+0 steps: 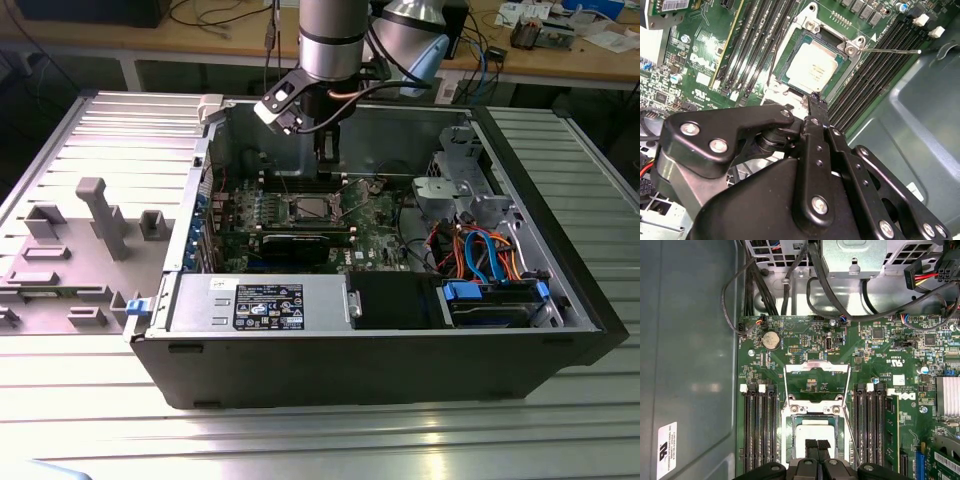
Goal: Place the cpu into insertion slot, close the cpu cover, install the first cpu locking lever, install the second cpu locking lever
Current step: 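Close the cpu cover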
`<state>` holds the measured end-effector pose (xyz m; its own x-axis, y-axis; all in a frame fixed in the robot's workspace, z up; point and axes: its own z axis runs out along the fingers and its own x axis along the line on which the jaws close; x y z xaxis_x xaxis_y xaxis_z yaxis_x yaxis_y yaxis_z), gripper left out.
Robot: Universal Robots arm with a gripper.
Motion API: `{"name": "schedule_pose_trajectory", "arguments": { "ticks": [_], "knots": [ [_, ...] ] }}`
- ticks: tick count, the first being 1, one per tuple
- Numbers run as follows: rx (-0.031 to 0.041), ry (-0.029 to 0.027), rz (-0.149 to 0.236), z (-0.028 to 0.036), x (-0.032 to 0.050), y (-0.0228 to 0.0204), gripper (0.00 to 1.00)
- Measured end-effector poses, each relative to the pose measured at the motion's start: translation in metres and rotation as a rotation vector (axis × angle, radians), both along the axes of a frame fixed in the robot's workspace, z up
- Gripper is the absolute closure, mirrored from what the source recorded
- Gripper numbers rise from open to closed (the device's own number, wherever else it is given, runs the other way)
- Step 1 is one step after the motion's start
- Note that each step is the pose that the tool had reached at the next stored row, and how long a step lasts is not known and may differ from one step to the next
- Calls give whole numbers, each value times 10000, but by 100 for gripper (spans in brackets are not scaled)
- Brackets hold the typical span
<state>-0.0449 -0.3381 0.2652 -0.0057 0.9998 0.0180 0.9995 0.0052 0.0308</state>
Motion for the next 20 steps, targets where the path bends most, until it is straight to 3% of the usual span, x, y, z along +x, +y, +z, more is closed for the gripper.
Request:
{"name": "schedule_pose_trajectory", "arguments": {
  "ticks": [13,20],
  "knots": [
    [-1,0,1,0,18,0,89],
    [0,0,1,0,67,0,89]
  ]
}}
